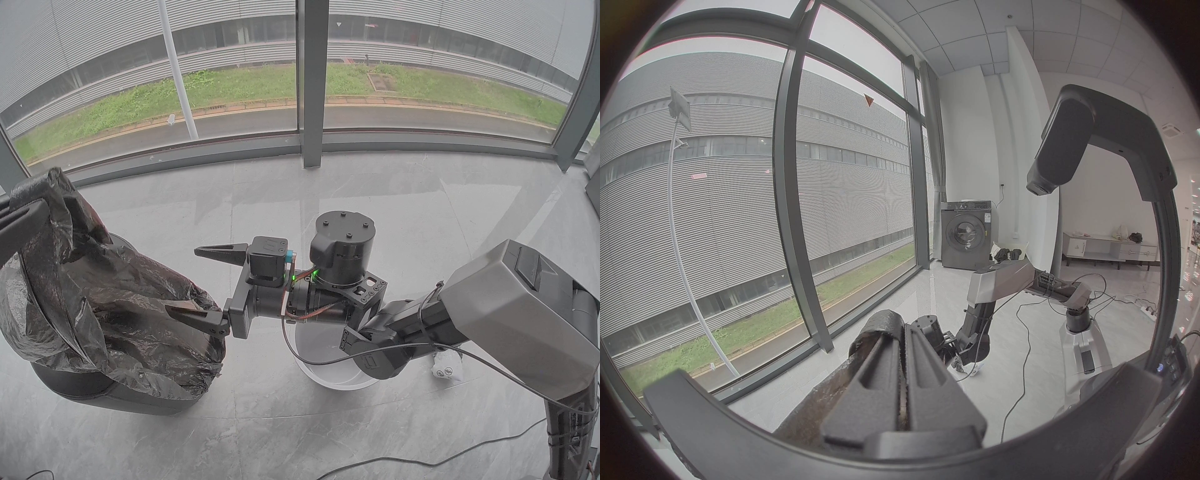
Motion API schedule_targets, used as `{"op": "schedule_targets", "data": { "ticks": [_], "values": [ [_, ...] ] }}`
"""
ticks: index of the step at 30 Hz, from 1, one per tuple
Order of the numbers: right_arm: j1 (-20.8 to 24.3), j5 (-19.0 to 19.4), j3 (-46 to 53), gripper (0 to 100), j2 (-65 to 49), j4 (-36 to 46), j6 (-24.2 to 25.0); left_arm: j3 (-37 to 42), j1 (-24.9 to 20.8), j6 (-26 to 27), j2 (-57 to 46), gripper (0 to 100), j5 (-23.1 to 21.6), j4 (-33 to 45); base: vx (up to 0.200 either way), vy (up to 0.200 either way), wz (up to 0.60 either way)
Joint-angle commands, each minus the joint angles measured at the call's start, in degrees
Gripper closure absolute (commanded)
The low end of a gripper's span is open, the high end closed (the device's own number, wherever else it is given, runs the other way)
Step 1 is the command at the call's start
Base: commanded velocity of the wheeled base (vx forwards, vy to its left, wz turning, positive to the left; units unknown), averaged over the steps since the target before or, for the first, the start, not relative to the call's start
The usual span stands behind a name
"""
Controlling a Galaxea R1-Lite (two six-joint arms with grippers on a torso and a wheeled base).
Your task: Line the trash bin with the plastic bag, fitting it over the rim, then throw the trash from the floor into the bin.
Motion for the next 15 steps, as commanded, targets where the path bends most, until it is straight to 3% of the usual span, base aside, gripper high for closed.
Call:
{"op": "schedule_targets", "data": {
  "ticks": [1,6,10,11,15],
  "values": [
    [-0.3,0.0,3.7,0,-1.0,-0.1,-0.2,-0.5,0.0,0.0,0.3,100,0.1,-0.4,0.000,0.000,0.00],
    [-0.4,-0.4,6.1,0,-0.5,-0.2,-1.9,-1.9,-0.1,0.1,0.7,100,0.0,-0.4,0.000,0.000,0.00],
    [-1.0,-3.0,6.1,0,0.2,-0.6,-2.6,-2.7,-0.1,0.1,0.5,100,-0.1,0.1,0.000,0.000,0.00],
    [-1.0,-3.0,6.1,100,0.2,-0.9,-2.5,-2.7,-0.1,0.1,0.4,100,-0.1,0.1,0.000,0.000,0.00],
    [-1.2,-3.2,6.6,100,0.1,-1.3,-2.2,-2.6,-0.1,0.1,0.3,100,0.0,0.1,0.000,0.000,0.00]
  ]
}}
